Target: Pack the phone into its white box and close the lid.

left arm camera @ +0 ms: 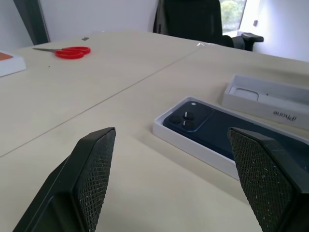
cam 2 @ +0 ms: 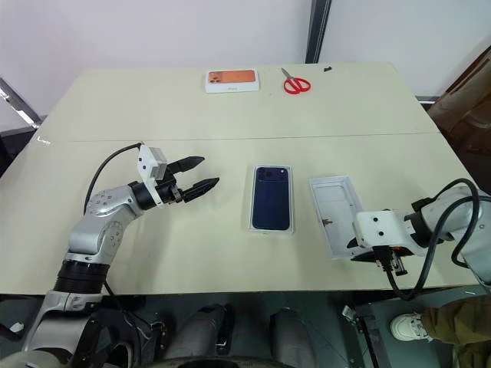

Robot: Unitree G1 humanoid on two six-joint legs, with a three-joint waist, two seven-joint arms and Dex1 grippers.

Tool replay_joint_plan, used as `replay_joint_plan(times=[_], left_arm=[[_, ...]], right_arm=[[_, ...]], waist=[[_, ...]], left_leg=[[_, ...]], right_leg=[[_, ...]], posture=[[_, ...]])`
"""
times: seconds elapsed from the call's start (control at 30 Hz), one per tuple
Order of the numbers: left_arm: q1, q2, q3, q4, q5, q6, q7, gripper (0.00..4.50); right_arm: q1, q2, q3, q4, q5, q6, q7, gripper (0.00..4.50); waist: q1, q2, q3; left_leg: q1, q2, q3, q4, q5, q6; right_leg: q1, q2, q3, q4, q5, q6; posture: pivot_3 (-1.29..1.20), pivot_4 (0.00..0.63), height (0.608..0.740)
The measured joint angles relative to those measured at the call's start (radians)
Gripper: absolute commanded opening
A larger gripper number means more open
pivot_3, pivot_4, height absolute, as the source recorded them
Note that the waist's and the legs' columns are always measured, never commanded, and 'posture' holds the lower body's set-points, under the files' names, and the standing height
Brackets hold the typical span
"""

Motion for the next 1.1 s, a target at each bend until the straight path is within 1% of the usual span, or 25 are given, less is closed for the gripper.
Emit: replay_joint_plan(times=[0.07, 0.1, 0.13, 0.2, 0.3, 0.37, 0.5, 0.57, 0.67, 0.73, 0.93, 1.1], left_arm=[[0.000, 0.000, 0.000, 0.000, 0.000, 0.000, 0.000, 3.93], [0.000, 0.000, 0.000, 0.000, 0.000, 0.000, 0.000, 3.93], [0.000, 0.000, 0.000, 0.000, 0.000, 0.000, 0.001, 3.93], [0.001, -0.002, 0.000, 0.001, 0.001, 0.001, 0.002, 3.93], [-0.001, -0.010, -0.006, -0.003, 0.001, 0.003, 0.008, 3.93], [0.001, -0.014, -0.007, -0.010, 0.001, 0.005, 0.013, 3.93], [0.020, -0.015, -0.007, -0.024, 0.001, 0.008, 0.028, 3.93], [0.026, -0.018, -0.008, -0.030, 0.001, 0.009, 0.030, 3.93], [0.027, -0.020, -0.008, -0.031, 0.001, 0.009, 0.034, 3.93], [0.027, -0.021, -0.008, -0.031, 0.001, 0.009, 0.040, 3.93], [0.027, -0.021, -0.008, -0.031, 0.001, 0.016, 0.046, 3.93], [0.027, -0.026, -0.008, -0.031, 0.001, 0.016, 0.049, 3.93]], right_arm=[[-0.008, -0.016, -0.006, -0.007, 0.013, 0.032, 0.000, 4.03], [-0.012, -0.020, -0.007, -0.011, 0.020, 0.044, 0.000, 4.48], [-0.031, -0.020, -0.004, -0.010, 0.029, 0.068, -0.005, 4.48], [-0.153, 0.023, 0.014, -0.003, 0.050, 0.199, -0.062, 4.48], [-0.383, 0.145, 0.024, 0.005, 0.102, 0.513, -0.213, 4.48], [-0.463, 0.212, 0.032, 0.003, 0.125, 0.735, -0.312, 4.48], [-0.496, 0.349, 0.048, -0.014, 0.146, 1.124, -0.495, 4.48], [-0.490, 0.388, 0.050, -0.055, 0.154, 1.245, -0.569, 4.48], [-0.454, 0.415, 0.045, -0.151, 0.164, 1.363, -0.653, 4.48], [-0.402, 0.444, 0.031, -0.186, 0.183, 1.400, -0.710, 4.48], [-0.344, 0.459, -0.021, -0.235, 0.266, 1.407, -0.832, 4.48], [-0.278, 0.490, -0.053, -0.281, 0.369, 1.407, -0.975, 4.48]], waist=[[0.002, 0.000, 0.000], [0.004, 0.000, 0.000], [0.005, 0.000, 0.000], [0.000, 0.000, 0.000], [-0.005, 0.000, 0.000], [0.000, -0.001, 0.000], [0.014, -0.001, 0.000], [0.014, -0.001, 0.000], [0.013, -0.001, 0.000], [0.011, -0.001, 0.000], [0.009, -0.001, 0.000], [0.009, -0.001, 0.000]], left_leg=[[0.000, 0.000, 0.000, 0.000, 0.000, 0.000], [0.000, 0.000, 0.000, 0.000, 0.000, 0.000], [0.000, 0.000, 0.000, 0.000, 0.000, 0.000], [0.000, 0.000, 0.001, 0.001, 0.000, 0.000], [0.000, 0.000, 0.000, -0.001, 0.000, 0.000], [-0.001, 0.001, -0.001, -0.001, 0.002, -0.003], [-0.002, -0.001, 0.000, -0.001, 0.002, -0.004], [-0.002, -0.002, 0.000, -0.001, 0.001, -0.001], [-0.002, -0.001, -0.001, 0.000, 0.000, 0.000], [-0.002, -0.002, 0.000, -0.001, 0.000, 0.000], [-0.002, -0.001, 0.000, -0.001, 0.000, 0.000], [-0.002, -0.001, 0.000, -0.001, 0.000, 0.000]], right_leg=[[0.000, 0.000, 0.000, 0.000, 0.000, 0.000], [0.000, 0.000, 0.000, 0.000, 0.000, 0.000], [0.000, 0.000, 0.000, 0.000, 0.000, 0.000], [0.000, 0.000, 0.001, 0.000, 0.000, 0.000], [0.000, 0.000, 0.000, 0.000, 0.000, 0.000], [-0.001, 0.000, -0.001, -0.001, 0.000, 0.000], [-0.002, -0.001, 0.000, -0.002, 0.000, 0.000], [-0.002, -0.002, 0.000, -0.001, 0.000, 0.000], [-0.002, -0.002, 0.000, 0.000, 0.000, 0.000], [-0.002, -0.002, 0.000, 0.000, 0.000, 0.000], [-0.002, -0.001, 0.000, 0.000, 0.000, 0.000], [-0.002, -0.001, 0.000, 0.000, 0.000, 0.000]], posture=[[0.00, 0.150, 0.734], [0.00, 0.150, 0.734], [0.00, 0.150, 0.734], [0.00, 0.150, 0.734], [0.00, 0.150, 0.734], [0.00, 0.150, 0.734], [0.00, 0.150, 0.734], [0.00, 0.150, 0.734], [0.00, 0.150, 0.734], [0.00, 0.150, 0.734], [0.00, 0.150, 0.734], [0.00, 0.150, 0.734]])
